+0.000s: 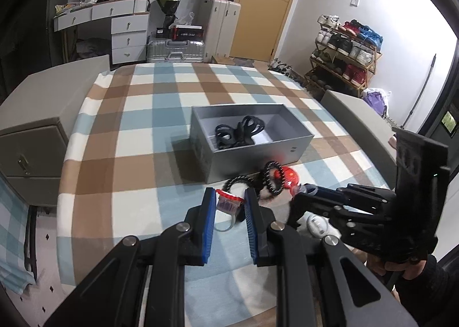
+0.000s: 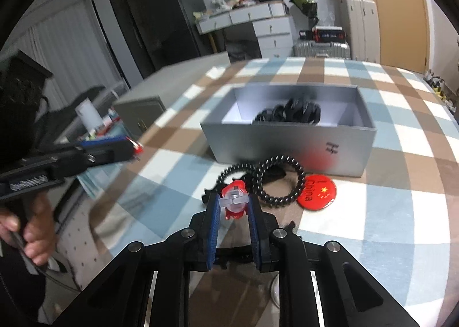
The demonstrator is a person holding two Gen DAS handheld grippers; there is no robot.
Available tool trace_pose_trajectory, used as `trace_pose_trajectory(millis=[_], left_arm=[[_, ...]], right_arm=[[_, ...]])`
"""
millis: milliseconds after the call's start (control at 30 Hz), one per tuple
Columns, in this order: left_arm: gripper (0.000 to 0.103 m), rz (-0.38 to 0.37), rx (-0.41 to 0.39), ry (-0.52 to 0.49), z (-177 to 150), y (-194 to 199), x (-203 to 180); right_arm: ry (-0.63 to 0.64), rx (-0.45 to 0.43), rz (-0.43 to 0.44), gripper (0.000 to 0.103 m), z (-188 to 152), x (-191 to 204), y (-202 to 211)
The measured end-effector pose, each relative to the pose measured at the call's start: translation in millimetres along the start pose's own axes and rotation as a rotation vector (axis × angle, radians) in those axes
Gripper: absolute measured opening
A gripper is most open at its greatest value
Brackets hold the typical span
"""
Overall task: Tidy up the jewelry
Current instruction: 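Carry the red-and-clear clip with the left gripper over the silver box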
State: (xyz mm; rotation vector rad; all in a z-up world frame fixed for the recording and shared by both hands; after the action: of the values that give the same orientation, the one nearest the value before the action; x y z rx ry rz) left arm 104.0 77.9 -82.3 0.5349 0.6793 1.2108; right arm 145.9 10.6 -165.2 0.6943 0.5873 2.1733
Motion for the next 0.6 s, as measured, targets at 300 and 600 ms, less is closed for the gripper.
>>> trace_pose_trajectory(millis=[300,600], left_arm=[[0.015,-0.042,-0.038,-0.003,32.0,-15.9,-18.5],[0.015,-0.096,-0.051,0.034,61.6,-52.3,-29.3]], right_arm=[[-0.011,-0.140,0.056,0.018,34.5,-15.2,39.9],[-0.017,-0.190,0.061,0.018,79.2,-46.8,35.6]])
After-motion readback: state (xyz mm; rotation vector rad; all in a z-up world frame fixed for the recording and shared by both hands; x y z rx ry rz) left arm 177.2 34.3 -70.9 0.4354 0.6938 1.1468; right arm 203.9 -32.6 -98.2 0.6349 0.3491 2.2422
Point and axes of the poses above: each gripper's, at about its wrist camera, not at the fingertips, and y roughly against the way its jaws point, x to its left, z to its top, the point moved 4 cm from there along -y, roughly the way its jaws point, and after that the axes turned 3 degrees about z, right-handed, at the moved point
